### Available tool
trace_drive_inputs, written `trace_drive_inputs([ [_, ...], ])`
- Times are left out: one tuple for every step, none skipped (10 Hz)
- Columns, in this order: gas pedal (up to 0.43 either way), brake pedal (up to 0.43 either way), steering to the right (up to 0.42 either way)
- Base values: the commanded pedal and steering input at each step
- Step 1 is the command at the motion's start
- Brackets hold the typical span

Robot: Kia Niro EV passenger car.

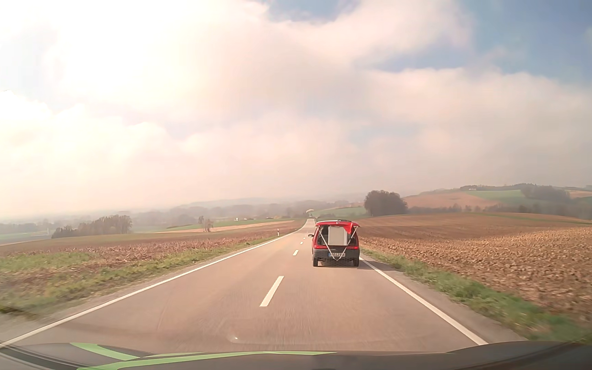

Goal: Follow the waypoints while adhering to traffic rules and regulations

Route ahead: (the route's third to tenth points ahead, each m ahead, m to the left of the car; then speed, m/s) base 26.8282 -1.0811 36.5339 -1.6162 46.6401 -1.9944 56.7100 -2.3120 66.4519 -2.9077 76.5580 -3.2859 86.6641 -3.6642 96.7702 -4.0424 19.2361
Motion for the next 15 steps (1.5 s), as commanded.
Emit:
trace_drive_inputs([
  [0.409,0.0,-0.017],
  [0.409,0.0,-0.018],
  [0.409,0.0,-0.017],
  [0.409,0.0,-0.016],
  [0.409,0.0,-0.011],
  [0.409,0.0,-0.004],
  [0.398,0.0,-0.001],
  [0.398,0.0,0.004],
  [0.398,0.0,0.006],
  [0.398,0.0,0.006],
  [0.398,0.0,0.007],
  [0.398,0.0,0.008],
  [0.39,0.0,0.011],
  [0.378,0.0,0.014],
  [0.35,0.0,0.016],
])
